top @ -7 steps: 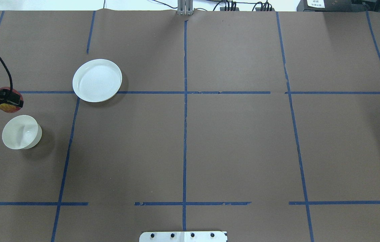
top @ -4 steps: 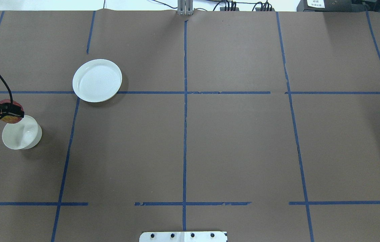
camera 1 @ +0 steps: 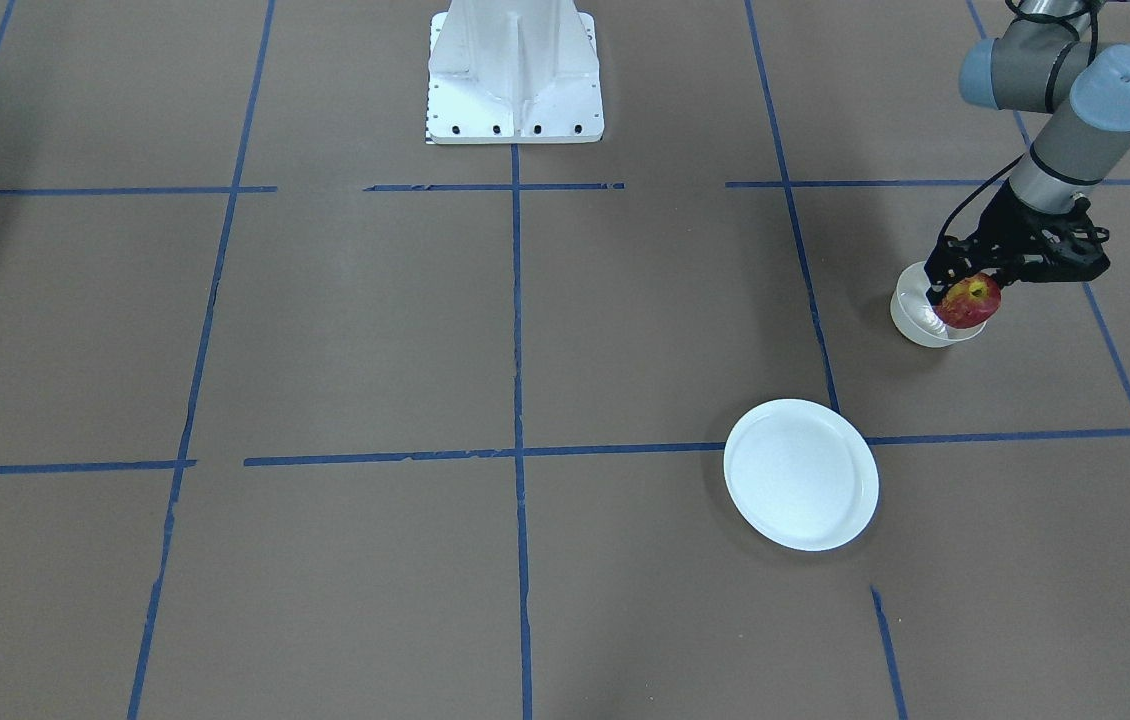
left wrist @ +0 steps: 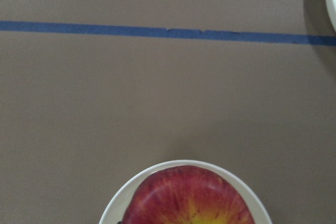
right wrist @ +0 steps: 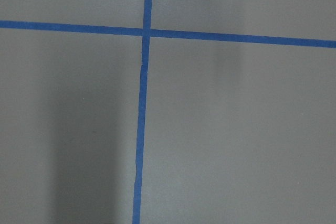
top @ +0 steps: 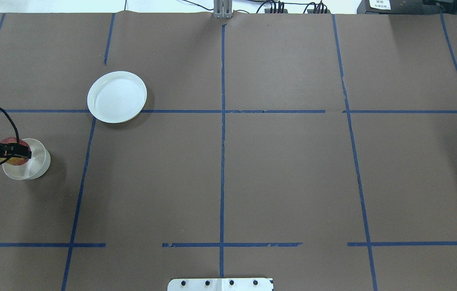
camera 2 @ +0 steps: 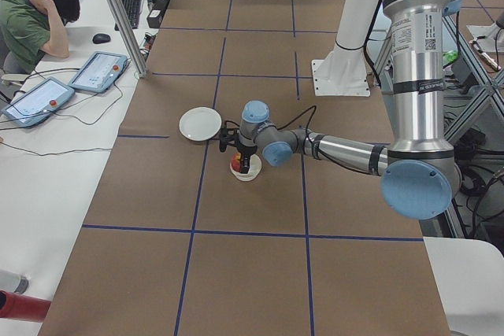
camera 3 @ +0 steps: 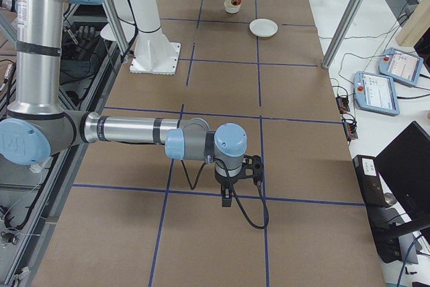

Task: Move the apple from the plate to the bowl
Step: 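Lower the apple into the bowl and open the left gripper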

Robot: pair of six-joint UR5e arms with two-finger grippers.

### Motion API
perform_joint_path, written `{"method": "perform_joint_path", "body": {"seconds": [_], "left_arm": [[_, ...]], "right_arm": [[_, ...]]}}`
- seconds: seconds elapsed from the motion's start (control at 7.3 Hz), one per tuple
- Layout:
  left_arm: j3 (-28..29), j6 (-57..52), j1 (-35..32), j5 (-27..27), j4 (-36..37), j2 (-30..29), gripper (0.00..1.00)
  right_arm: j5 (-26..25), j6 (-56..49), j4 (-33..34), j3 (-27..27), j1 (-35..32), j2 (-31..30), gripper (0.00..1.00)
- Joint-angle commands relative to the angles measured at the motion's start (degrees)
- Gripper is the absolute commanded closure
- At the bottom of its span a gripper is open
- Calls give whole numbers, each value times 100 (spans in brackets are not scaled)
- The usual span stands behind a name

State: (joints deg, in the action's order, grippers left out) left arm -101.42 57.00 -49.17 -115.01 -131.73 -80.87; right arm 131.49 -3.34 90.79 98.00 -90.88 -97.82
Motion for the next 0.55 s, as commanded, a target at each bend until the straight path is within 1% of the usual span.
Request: {"method": "perform_joint_path", "body": {"seconds": [0.0, 0.27, 0.41], "left_arm": [[16, 83, 74, -12, -327, -15, 75], [139, 118, 83, -12, 67, -393, 75], [192, 110, 101, -4, 69, -386, 75]], "right_arm": [[0, 0, 0, 0, 0, 0, 0], [0, 0, 0, 0, 0, 0, 0], [0, 0, 0, 0, 0, 0, 0]]}}
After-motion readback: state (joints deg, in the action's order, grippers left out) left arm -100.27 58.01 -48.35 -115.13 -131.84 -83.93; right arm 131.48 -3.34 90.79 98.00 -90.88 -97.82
